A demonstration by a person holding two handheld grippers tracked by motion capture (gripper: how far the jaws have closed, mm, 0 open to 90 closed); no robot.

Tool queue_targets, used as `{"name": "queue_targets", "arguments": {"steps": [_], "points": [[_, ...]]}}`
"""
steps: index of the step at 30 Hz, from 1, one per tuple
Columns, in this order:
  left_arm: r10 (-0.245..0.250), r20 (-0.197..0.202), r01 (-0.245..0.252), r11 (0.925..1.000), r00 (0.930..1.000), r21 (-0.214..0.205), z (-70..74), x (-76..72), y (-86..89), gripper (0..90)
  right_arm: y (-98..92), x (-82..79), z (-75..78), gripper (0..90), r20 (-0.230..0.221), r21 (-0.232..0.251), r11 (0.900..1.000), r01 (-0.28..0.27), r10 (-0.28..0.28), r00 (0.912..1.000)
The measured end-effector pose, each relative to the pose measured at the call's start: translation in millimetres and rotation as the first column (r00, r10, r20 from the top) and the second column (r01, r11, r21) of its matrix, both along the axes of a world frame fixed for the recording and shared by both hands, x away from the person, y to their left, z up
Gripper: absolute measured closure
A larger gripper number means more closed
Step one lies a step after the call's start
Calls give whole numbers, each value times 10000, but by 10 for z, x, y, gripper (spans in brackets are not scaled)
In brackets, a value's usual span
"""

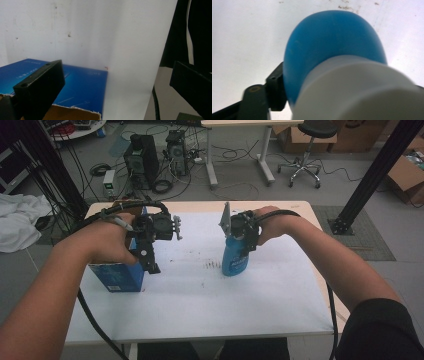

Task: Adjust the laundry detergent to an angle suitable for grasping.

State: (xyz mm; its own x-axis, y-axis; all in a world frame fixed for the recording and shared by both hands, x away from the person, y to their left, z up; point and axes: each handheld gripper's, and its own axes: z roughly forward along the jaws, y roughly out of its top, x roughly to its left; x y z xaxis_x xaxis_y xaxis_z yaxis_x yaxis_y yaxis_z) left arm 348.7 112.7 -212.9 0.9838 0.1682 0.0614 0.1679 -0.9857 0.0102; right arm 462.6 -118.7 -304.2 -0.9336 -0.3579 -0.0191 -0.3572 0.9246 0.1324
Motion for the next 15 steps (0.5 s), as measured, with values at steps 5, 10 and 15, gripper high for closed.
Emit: {"name": "queue_targets", "arguments": {"steps": [5,10,15], "points": [[1,24,-1,10000,10000,0,8,3,-6,2,-4,0,2,326,3,33,10000,-12,12,10000],[-22,46,22,10000,10000,28,0,5,-10,3,-7,-3,8,363,22,53,10000,-66,66,10000],[-14,46,14,10000,10000,20,-8,-2,-9,3,-5,-4,10,391,110,117,9999,-91,90,9999]]}}
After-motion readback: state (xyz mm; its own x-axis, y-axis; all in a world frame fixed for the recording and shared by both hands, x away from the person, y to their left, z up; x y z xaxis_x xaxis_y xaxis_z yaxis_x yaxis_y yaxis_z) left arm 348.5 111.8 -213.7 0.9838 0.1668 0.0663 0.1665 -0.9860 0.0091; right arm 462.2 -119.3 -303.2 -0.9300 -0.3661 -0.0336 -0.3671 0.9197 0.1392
